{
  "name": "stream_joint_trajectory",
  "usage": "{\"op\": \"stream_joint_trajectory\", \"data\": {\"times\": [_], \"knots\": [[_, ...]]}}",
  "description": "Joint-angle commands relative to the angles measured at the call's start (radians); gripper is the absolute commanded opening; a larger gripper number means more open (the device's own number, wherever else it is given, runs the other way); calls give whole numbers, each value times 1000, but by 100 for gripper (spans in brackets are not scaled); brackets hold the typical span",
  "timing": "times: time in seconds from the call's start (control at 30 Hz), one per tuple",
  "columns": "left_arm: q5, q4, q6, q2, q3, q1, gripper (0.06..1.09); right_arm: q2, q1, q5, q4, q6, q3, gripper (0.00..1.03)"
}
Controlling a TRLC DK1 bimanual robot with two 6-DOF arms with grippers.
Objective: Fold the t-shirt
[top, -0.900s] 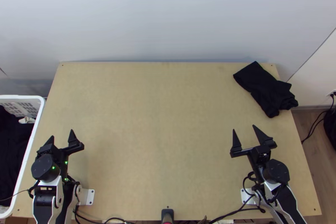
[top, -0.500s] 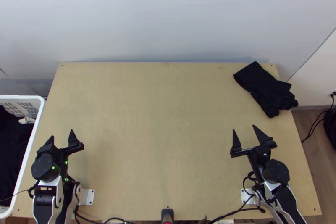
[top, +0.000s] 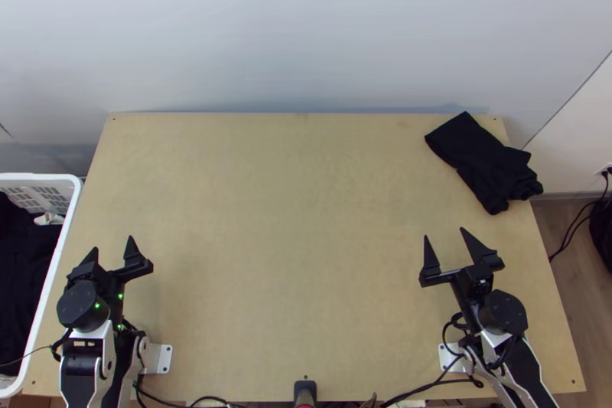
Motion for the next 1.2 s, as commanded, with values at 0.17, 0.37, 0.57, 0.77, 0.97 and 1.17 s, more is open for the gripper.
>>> {"op": "stream_joint_trajectory", "data": {"times": [0.17, 0.37, 0.57, 0.77, 0.97, 1.17], "knots": [[0, 0, 0, 1, 0, 1, 105, 0, 10, 0, 0, 36, 0, 99], [3, -30, 0, -1, 5, -4, 105, 2, 43, 0, 2, 161, 0, 99], [-63, -61, 104, -1, 11, 5, 105, -3, 35, 143, 183, 6, -40, 99], [-34, -46, 158, 53, 59, -31, 105, 9, 27, 155, 283, -204, 8, 99], [-34, -13, 157, 346, 240, 50, 105, 299, 26, 243, 146, -69, 285, 99], [-17, 112, 144, 581, 424, 254, 105, 482, -14, 244, 2, 17, 525, 99]]}}
